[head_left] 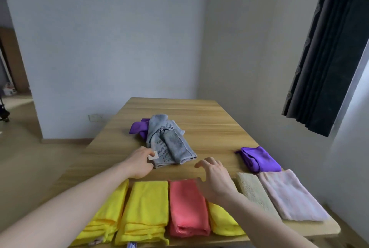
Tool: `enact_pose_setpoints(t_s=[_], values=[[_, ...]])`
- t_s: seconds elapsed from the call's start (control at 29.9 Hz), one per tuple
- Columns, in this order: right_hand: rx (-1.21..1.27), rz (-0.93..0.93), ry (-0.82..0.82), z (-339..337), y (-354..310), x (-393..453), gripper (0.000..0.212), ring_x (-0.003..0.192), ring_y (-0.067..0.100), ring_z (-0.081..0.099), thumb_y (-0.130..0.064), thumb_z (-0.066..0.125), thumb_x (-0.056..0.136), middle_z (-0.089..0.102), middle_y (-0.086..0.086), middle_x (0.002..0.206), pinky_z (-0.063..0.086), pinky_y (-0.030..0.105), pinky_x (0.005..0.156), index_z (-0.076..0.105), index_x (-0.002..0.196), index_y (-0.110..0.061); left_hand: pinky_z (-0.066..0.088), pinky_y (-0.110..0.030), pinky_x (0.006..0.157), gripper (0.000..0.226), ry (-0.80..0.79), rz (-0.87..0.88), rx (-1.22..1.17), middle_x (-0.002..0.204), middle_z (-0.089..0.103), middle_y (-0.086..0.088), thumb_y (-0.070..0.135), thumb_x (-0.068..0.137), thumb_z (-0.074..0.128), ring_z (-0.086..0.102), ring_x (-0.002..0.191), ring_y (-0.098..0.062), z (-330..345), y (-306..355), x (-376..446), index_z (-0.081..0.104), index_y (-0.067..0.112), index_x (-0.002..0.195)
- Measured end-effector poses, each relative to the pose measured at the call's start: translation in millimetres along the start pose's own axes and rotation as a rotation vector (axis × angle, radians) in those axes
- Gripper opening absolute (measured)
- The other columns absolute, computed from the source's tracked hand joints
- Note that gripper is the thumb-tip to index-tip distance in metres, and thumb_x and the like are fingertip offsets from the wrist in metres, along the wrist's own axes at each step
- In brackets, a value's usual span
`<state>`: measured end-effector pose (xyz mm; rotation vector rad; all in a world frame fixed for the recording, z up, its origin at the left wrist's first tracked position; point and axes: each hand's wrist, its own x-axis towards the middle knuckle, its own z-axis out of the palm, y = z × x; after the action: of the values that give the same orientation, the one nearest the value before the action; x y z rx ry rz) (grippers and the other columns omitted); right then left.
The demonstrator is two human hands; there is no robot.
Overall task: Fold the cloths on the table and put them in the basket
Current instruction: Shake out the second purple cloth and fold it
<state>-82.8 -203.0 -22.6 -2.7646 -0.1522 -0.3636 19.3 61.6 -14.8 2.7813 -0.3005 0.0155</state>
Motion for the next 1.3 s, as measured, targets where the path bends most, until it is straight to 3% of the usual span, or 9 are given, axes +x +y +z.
enact_pose_setpoints(t_s=[0.27, 0.57, 0.67, 0.84, 0.97, 1.07, 1.14, 1.2, 1.3], values=[[0.01, 0.029, -0.015, 41.1, 1.1, 5.7, 0.053, 0.115, 0.018, 0.054, -0.059, 0.029, 0.079, 0.057, -0.013, 0.119, 0.044, 0.035, 0.096, 0.063, 0.112, -0.035, 0.037, -0.032, 0.111, 0.047, 0.003, 0.022, -0.064, 0.143, 0.047, -0.002, 0.026, 0.088, 0.067, 0.047, 0.132, -0.022, 5.0, -17.2, 21.3, 0.057, 0.022, 0.134], [-0.015, 0.008, 0.024, 43.5, 1.6, 4.4, 0.047, 0.114, 0.013, 0.052, -0.059, 0.03, 0.082, 0.056, -0.019, 0.115, 0.043, 0.033, 0.092, 0.061, 0.109, -0.037, 0.039, -0.03, 0.105, 0.047, 0.078, -0.1, -0.109, 0.144, 0.037, -0.006, 0.017, 0.085, 0.06, 0.048, 0.126, -0.026, -9.1, -26.0, 79.8, 0.056, 0.016, 0.131], [0.0, 0.011, 0.043, 46.7, 4.6, 3.9, 0.046, 0.113, 0.012, 0.051, -0.059, 0.03, 0.082, 0.056, -0.019, 0.114, 0.042, 0.033, 0.093, 0.06, 0.108, -0.037, 0.037, -0.039, 0.113, 0.056, 0.095, -0.143, -0.063, 0.155, 0.027, -0.007, 0.02, 0.083, 0.058, 0.04, 0.138, -0.029, -10.2, -37.0, 104.7, 0.051, 0.013, 0.138], [0.008, 0.007, 0.049, 47.6, 6.6, 3.8, 0.043, 0.111, 0.012, 0.052, -0.057, 0.031, 0.083, 0.055, -0.018, 0.114, 0.043, 0.034, 0.097, 0.059, 0.109, -0.036, 0.027, -0.041, 0.121, 0.045, 0.092, -0.174, 0.055, 0.168, 0.012, -0.007, 0.018, 0.088, 0.053, 0.022, 0.152, -0.029, -11.9, -56.3, 139.4, 0.06, 0.015, 0.132], [0.008, 0.01, 0.054, 49.8, 9.8, 4.8, 0.04, 0.111, 0.011, 0.051, -0.056, 0.033, 0.084, 0.054, -0.02, 0.113, 0.042, 0.033, 0.097, 0.058, 0.109, -0.038, 0.039, -0.036, 0.11, 0.045, 0.112, -0.133, 0.054, 0.155, 0.041, -0.015, 0.015, 0.088, 0.051, 0.042, 0.14, -0.034, -15.8, -61.2, 153.4, 0.059, 0.01, 0.132], [0.003, 0.012, 0.047, 49.3, 10.0, 4.0, 0.041, 0.11, 0.011, 0.052, -0.056, 0.033, 0.084, 0.054, -0.02, 0.113, 0.042, 0.033, 0.097, 0.058, 0.111, -0.038, 0.047, -0.033, 0.084, 0.024, 0.223, -0.082, 0.007, 0.124, 0.063, -0.015, 0.011, 0.085, 0.051, 0.06, 0.109, -0.039, -33.9, -58.8, 155.1, 0.065, 0.027, 0.097], [0.007, 0.01, 0.05, 48.7, 8.8, 4.3, 0.041, 0.11, 0.011, 0.052, -0.055, 0.034, 0.084, 0.055, -0.02, 0.113, 0.042, 0.033, 0.096, 0.058, 0.112, -0.037, 0.046, -0.035, 0.078, 0.021, 0.334, -0.078, -0.055, 0.117, 0.063, -0.016, 0.008, 0.08, 0.05, 0.06, 0.101, -0.039, -58.1, -55.9, 156.1, 0.059, 0.026, 0.087], [0.005, 0.016, 0.04, 49.9, 10.4, 4.0, 0.039, 0.111, 0.01, 0.051, -0.055, 0.036, 0.085, 0.054, -0.021, 0.115, 0.041, 0.031, 0.097, 0.057, 0.112, -0.038, 0.048, -0.038, 0.084, 0.022, 0.437, -0.072, -0.13, 0.124, 0.059, -0.016, 0.005, 0.078, 0.048, 0.059, 0.105, -0.039, -82.4, -48.0, 158.5, 0.058, 0.02, 0.092], [0.001, 0.021, 0.031, 47.0, 8.4, 3.1, 0.041, 0.113, 0.009, 0.05, -0.057, 0.033, 0.086, 0.053, -0.022, 0.116, 0.04, 0.029, 0.098, 0.057, 0.113, -0.038, 0.044, -0.039, 0.098, 0.043, 0.537, -0.066, -0.19, 0.143, 0.048, -0.013, 0.003, 0.083, 0.045, 0.054, 0.121, -0.035, -125.4, -30.4, 153.2, 0.058, 0.009, 0.123]])
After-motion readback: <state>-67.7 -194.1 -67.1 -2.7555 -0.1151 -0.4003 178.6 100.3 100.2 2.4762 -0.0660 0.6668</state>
